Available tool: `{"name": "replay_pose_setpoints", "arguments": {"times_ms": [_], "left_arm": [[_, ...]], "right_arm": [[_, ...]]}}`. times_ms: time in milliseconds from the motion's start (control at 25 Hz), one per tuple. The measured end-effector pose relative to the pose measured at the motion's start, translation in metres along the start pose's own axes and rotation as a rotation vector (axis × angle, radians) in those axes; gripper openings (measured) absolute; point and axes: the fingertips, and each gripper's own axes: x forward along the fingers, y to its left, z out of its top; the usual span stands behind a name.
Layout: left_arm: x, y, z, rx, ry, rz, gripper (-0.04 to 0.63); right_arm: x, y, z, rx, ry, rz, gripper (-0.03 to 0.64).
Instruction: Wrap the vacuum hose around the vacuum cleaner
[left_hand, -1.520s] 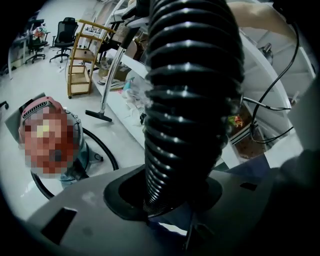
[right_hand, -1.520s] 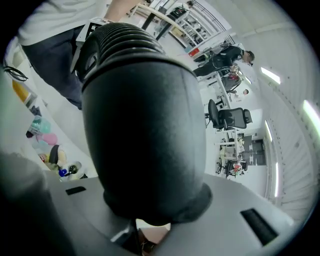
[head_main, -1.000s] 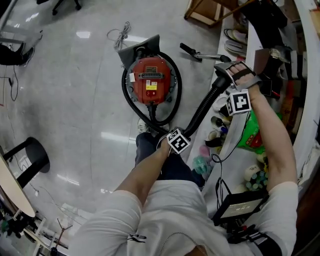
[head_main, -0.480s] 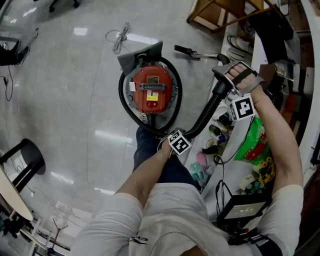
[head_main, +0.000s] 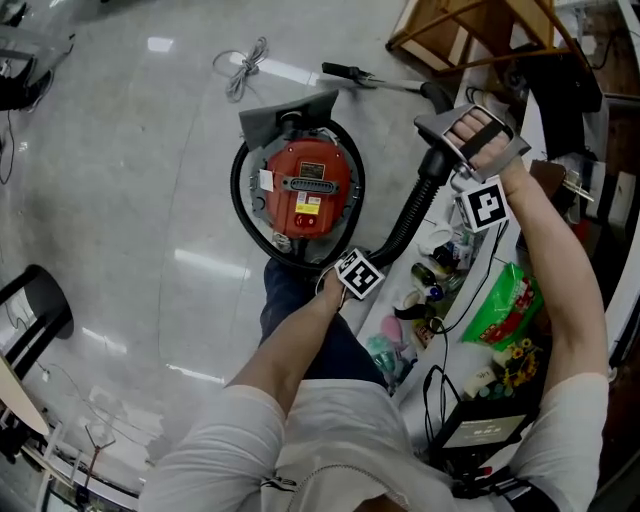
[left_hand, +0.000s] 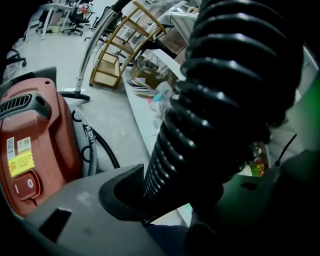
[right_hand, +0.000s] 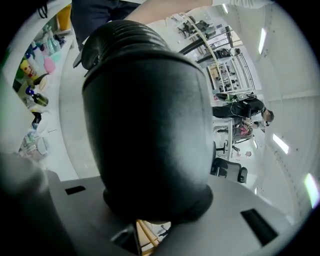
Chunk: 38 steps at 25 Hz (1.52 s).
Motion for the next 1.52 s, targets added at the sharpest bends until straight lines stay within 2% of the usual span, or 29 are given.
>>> {"name": "replay_pose_setpoints", "arguments": {"times_ms": [240, 520, 800, 1080, 1200, 1400, 1440, 1520], "left_arm": [[0.010, 0.018, 0.019, -0.043, -0.027, -0.002, 0.192], [0.004, 0.038, 0.042, -0.043, -0.066, 0.013, 0.196], [0.011, 0.052, 0.027, -0.062, -0.031, 0.028, 0.199], [0.016, 0.051, -0.024, 0.074, 0.113, 0.039, 0.216], [0.004, 0.059, -0.047, 0.205, 0.187, 0.045, 0.238], [-0.023, 0.077, -0.082, 0.447, 0.362, 0.004, 0.297], [-0.026, 0.079, -0.085, 0.458, 0.378, -0.007, 0.315], [-0.030, 0.081, -0.087, 0.433, 0.382, -0.034, 0.349]], "right_arm": [[0.026, -0.019, 0.010, -0.031, -0.051, -0.002, 0.120], [0.040, -0.042, 0.009, -0.043, -0.068, -0.046, 0.123], [0.065, -0.052, 0.032, -0.115, -0.106, -0.093, 0.126], [0.063, -0.019, 0.053, -0.138, -0.147, -0.072, 0.127], [0.062, -0.013, 0.056, -0.132, -0.145, -0.082, 0.127], [0.056, -0.001, 0.061, -0.113, -0.153, -0.084, 0.127], [0.055, 0.002, 0.064, -0.113, -0.160, -0.082, 0.127], [0.051, 0.012, 0.071, -0.117, -0.173, -0.070, 0.127]]}}
